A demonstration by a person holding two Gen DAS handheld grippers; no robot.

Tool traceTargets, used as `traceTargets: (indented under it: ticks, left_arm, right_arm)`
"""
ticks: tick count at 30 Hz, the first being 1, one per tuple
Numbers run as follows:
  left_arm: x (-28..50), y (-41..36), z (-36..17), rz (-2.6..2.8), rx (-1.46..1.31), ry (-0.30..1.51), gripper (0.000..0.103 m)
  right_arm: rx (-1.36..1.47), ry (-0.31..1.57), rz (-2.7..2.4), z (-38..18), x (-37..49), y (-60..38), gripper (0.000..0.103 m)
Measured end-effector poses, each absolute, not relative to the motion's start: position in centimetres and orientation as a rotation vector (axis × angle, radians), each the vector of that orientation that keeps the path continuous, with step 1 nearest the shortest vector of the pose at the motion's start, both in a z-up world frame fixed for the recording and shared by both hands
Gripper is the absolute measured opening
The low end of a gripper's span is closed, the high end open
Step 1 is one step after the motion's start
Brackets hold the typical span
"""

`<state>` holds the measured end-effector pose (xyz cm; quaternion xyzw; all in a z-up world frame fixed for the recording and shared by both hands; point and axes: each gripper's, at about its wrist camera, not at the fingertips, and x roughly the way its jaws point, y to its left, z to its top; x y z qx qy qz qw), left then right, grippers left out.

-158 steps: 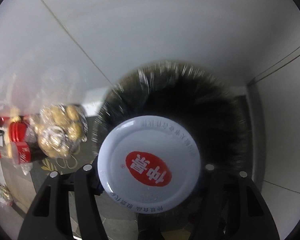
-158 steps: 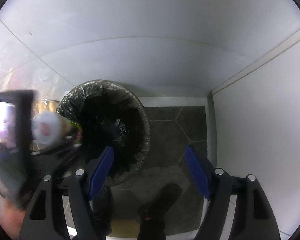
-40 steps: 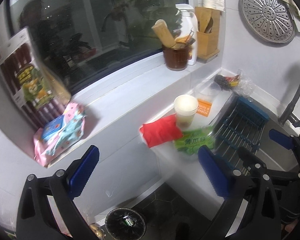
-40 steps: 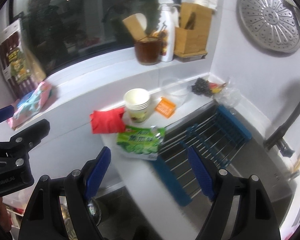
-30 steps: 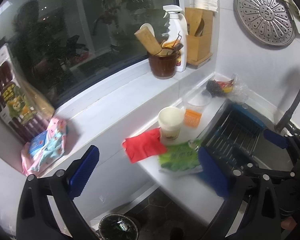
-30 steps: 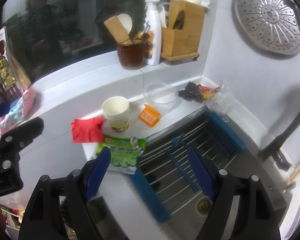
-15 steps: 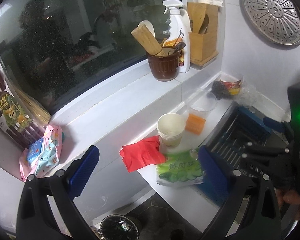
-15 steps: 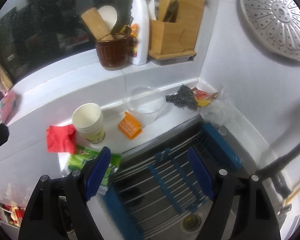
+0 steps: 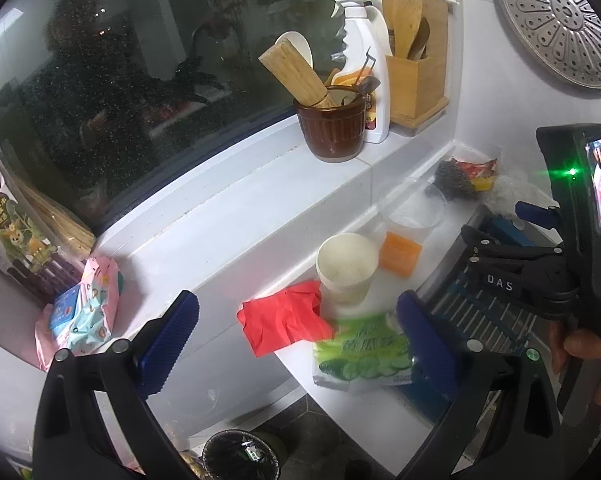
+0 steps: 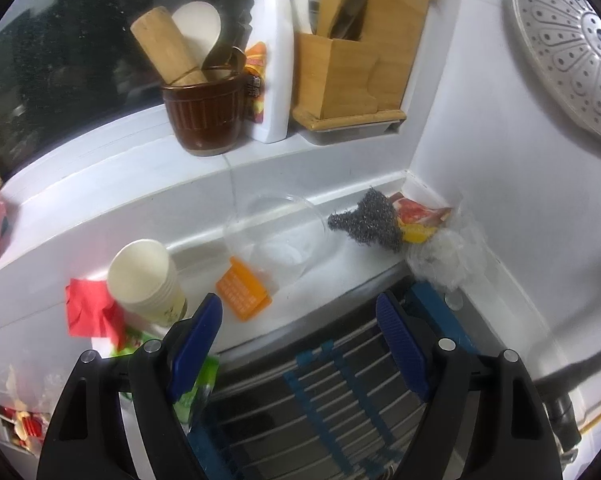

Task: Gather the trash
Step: 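Move the right tool toward the clear plastic bowl beside the steel wool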

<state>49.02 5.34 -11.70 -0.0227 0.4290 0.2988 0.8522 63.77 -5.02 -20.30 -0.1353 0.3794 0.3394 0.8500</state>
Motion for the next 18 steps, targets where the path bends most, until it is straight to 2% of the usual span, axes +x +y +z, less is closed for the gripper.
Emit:
traceTargets:
  ticks: [10, 18]
  left_arm:
    - [52.2, 6.4, -13.1, 0.652, -0.050, 0.921, 0.097]
    - [53.4, 6.7, -14.1, 0.659, -0.033, 0.948, 0.097]
  right_arm:
    - [-0.270, 0.825, 0.689, -21.6, 67.9, -3.1, 0.077]
    - [-0.224, 0.914, 0.663, -23.9, 72.6, -1.0, 0.077]
